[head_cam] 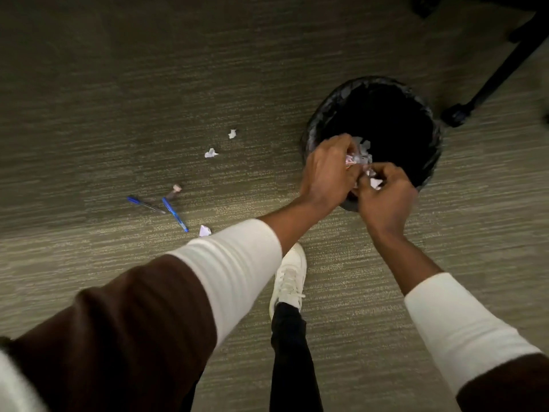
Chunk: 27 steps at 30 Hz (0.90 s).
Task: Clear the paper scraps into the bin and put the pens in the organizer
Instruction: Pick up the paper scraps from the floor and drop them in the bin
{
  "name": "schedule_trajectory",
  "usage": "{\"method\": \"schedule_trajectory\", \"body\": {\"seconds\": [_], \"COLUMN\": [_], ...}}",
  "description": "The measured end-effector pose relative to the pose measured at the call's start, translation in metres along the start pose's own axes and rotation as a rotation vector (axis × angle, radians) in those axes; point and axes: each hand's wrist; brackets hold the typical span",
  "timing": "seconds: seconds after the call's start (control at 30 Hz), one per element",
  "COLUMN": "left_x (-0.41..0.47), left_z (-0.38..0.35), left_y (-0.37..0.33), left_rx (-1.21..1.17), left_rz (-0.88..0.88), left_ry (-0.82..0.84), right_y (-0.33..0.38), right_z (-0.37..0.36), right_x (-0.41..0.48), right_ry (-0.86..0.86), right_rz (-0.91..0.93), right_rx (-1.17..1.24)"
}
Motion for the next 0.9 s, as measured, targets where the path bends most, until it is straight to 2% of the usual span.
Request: {"method": "schedule_trajectory", "body": {"seconds": [0.2,0.37,0.5,0.67,0.8,0.9], "left_x": [0.001,-0.023,-0.048,-0.084,-0.111,-0.123], "left_z": [-0.028,-0.022,-0.006,0.018,0.042,0.058], "left_y": [-0.025,0.0,0.046,0.124,0.189,0.242], "left_rx": [0.062,0.134,0.165,0.23,0.292,0.337], "left_rz": [0.135,0.146,0.259,0.433,0.576,0.618], "left_ry": [0.011,0.022,0.043,0.094,0.131,0.188], "right_y": [-0.012,-0.013,-0.002,0.021,0.038,0.043], "right_z": [0.011,0.011,-0.009,-0.056,-0.102,-0.144], "right_x": [0.021,0.013,-0.007,-0.038,-0.055,-0.06], "right_ry": [0.079,0.137,0.217,0.467,0.613,0.713], "right_rz": [-0.089,0.022,0.194,0.329,0.4,0.464], "right_rx": [-0.09,-0.09,-0.037,-0.014,-0.06,-0.181]}}
Point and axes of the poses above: each hand's wrist, its own x-axis towards the middle knuckle, its own z-axis out of the back of the hand, y = z × x
